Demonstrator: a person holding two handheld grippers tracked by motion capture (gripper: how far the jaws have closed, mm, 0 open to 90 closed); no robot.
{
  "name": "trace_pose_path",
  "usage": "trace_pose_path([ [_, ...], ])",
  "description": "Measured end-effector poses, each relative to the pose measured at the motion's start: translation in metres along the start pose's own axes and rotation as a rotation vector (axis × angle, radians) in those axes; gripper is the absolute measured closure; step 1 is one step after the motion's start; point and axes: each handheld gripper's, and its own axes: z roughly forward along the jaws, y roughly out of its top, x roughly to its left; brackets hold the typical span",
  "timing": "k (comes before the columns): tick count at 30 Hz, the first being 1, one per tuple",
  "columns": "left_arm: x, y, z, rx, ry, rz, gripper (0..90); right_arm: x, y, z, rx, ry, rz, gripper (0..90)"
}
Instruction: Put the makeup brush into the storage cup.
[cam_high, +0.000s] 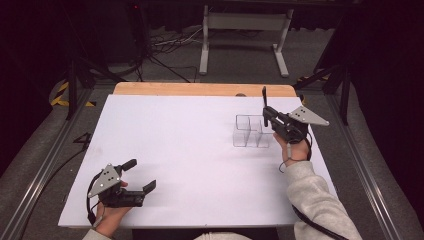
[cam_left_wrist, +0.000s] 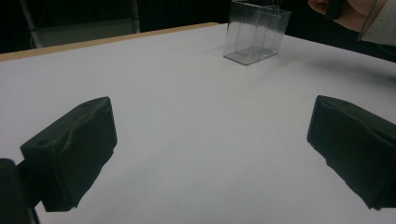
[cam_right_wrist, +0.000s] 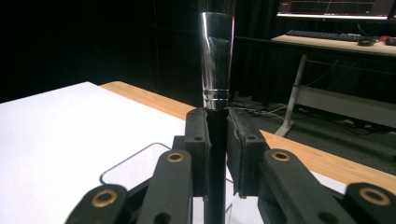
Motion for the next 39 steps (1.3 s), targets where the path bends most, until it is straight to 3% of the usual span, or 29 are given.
trace_pose_path([
  [19,0.0,0.0,0.0,0.0,0.0,0.001,2.2,-0.011,-0.023,0.003,0.025,-0.012,0.032,79.4],
  [39,0.0,0.0,0.0,0.004,-0.001,0.001,2.2,-0.009,-0.04,0.007,0.072,0.003,0.039,79.4],
])
